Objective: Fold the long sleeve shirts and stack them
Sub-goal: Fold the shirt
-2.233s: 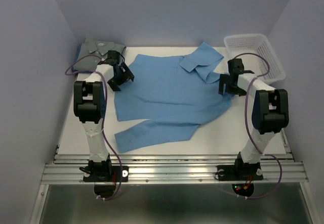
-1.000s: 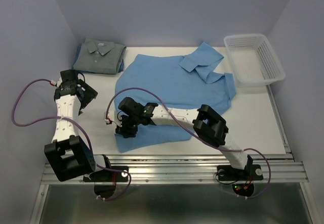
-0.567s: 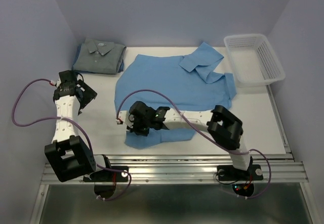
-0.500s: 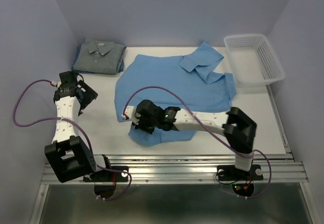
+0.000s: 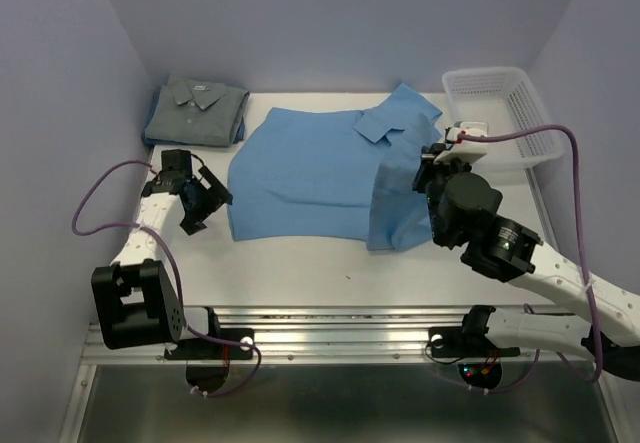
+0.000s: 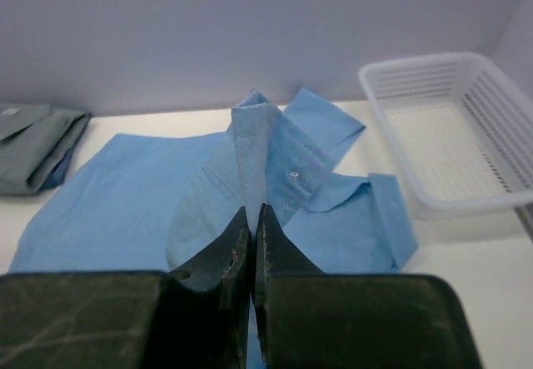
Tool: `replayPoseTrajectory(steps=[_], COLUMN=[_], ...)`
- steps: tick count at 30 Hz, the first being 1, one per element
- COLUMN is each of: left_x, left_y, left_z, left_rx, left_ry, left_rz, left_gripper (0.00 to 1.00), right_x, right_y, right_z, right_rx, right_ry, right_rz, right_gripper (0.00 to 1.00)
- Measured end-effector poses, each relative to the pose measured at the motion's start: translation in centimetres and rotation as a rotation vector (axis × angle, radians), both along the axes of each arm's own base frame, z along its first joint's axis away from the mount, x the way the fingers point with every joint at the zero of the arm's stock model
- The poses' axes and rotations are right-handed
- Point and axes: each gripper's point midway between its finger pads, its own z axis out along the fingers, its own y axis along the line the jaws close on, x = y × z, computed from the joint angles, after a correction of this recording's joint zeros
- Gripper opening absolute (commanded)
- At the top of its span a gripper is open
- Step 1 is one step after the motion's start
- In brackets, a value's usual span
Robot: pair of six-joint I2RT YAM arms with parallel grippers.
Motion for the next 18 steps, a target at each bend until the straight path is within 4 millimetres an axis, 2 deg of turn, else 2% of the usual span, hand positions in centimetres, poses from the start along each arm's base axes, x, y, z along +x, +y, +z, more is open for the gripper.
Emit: replayPoseTrajectory(steps=[1,5,8,11,13,15,18], left_x=[-0.1,-0.9,-2.0,-3.3,-4.2,-4.3,-3.9], left_y=[-0.6,-2.3,-4.0,-5.0,-5.5,-5.8,-6.0], left_z=[-0.8,-3.3,-5.4,-7.0,-7.8,-7.8,-8.0], left_rx=[-0.011,-0.04,-0.058,-0.068,-0.075,-0.08,-0.08], left_ry=[0.02,0.089,0.155,0.209,0.238,0.239,0.233], left_rz=[-0.007,-0.026,-0.055,-0.069,-0.069,-0.063,-0.046], left_gripper=[0.98,0.91,0.88,0.86,0.82,0.78,0.73], right_x=[-0.2,-0.1,0.8,2.3,4.1,5.6,6.9], right_y=[-1.5,-5.4,-7.3,-8.3,-8.4,-8.0,-7.4], right_z=[0.2,0.1,-0.4,-1.3,-2.7,-4.2,-5.8], right_rx=[0.004,-0.033,-0.076,-0.13,-0.179,-0.221,-0.245], right_ry=[-0.006,-0.002,0.013,0.039,0.073,0.109,0.147], right_rz=[-0.057,-0.231,-0.326,-0.39,-0.418,-0.412,-0.38], right_gripper=[0.01,0.01,0.01,0.01,0.01,0.01,0.01])
